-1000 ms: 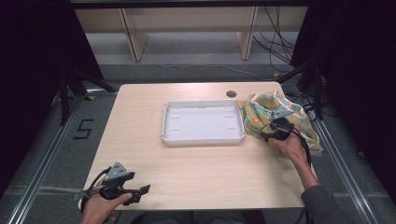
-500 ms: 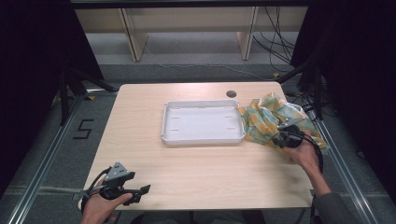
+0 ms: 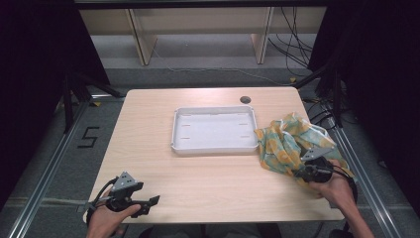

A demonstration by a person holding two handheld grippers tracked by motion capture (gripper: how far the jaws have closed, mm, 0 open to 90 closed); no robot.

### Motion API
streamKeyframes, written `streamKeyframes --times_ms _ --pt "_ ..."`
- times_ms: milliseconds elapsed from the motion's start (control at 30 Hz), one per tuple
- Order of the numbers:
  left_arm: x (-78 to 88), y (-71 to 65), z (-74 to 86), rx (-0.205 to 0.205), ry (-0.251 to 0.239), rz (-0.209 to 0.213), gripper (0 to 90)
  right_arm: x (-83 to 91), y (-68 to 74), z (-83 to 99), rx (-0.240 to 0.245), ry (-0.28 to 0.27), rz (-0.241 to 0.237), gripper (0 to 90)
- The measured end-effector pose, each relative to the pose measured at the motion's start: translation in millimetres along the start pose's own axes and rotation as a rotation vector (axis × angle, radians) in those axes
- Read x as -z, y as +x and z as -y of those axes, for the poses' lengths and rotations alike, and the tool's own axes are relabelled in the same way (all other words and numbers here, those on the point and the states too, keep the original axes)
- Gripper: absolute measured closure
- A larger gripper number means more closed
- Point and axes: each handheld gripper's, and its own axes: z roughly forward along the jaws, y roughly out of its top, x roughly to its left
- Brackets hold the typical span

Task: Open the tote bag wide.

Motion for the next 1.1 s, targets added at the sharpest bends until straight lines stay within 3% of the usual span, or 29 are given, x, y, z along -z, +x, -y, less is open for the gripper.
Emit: streamKeyframes --times_ms 200,267,333,367,400,433,500,733,767,867,933,967,1000,1033,1100 --pt "0.0 0.2 0.0 0.005 -0.003 -0.004 20.9 3.0 24.2 4.9 0.088 0.002 -0.085 90.0" --pt "-0.9 -0.6 -0.2 0.012 -0.019 -0.007 20.9 2.1 33.9 4.4 0.087 0.001 -0.123 90.0" --pt "-1.0 -1.0 -0.4 0.016 -0.019 -0.009 20.9 0.9 42.0 2.1 0.116 0.010 -0.150 90.0" --pt "-1.4 -0.7 -0.5 0.012 -0.018 -0.007 20.9 -0.9 45.5 1.1 0.143 -0.004 -0.164 90.0" --pt "-0.7 0.0 -1.4 0.003 0.002 -0.009 20.9 -0.5 49.4 -1.4 0.136 0.010 -0.182 90.0" --pt "-2.1 0.2 -1.9 0.012 -0.008 0.008 20.9 -1.4 54.6 -3.0 0.127 0.018 -0.199 90.0" --pt "-3.1 -0.8 -3.2 0.030 -0.013 0.010 21.0 -4.1 60.7 -7.3 0.166 0.006 -0.219 90.0" --pt "-24.9 -3.0 -21.2 0.014 -0.001 0.055 25.8 -10.0 90.6 -18.3 0.297 0.028 -0.332 90.0" --pt "-31.6 -7.5 -25.2 0.039 -0.007 0.064 26.1 -12.8 94.7 -19.8 0.331 0.021 -0.352 90.0" --pt "-46.8 -14.1 -38.0 -0.011 0.009 0.103 31.0 -15.9 106.9 -23.5 0.381 0.027 -0.395 90.0" --pt "-59.2 -22.6 -48.9 -0.030 0.014 0.117 32.4 -16.6 110.0 -25.2 0.383 0.024 -0.404 89.8" --pt "-65.0 -26.2 -55.3 -0.041 0.026 0.125 33.6 -15.1 110.8 -24.8 0.359 0.032 -0.408 86.1" --pt "-71.6 -30.2 -61.5 -0.048 0.027 0.138 34.2 -15.3 109.4 -25.2 0.359 0.019 -0.407 80.6" --pt "-78.4 -33.0 -68.0 -0.080 0.034 0.153 34.7 -12.5 108.6 -25.0 0.321 0.016 -0.383 74.5" --pt "-92.7 -40.8 -79.1 -0.092 0.045 0.169 36.0 -8.4 104.5 -26.2 0.284 -0.012 -0.356 59.1"
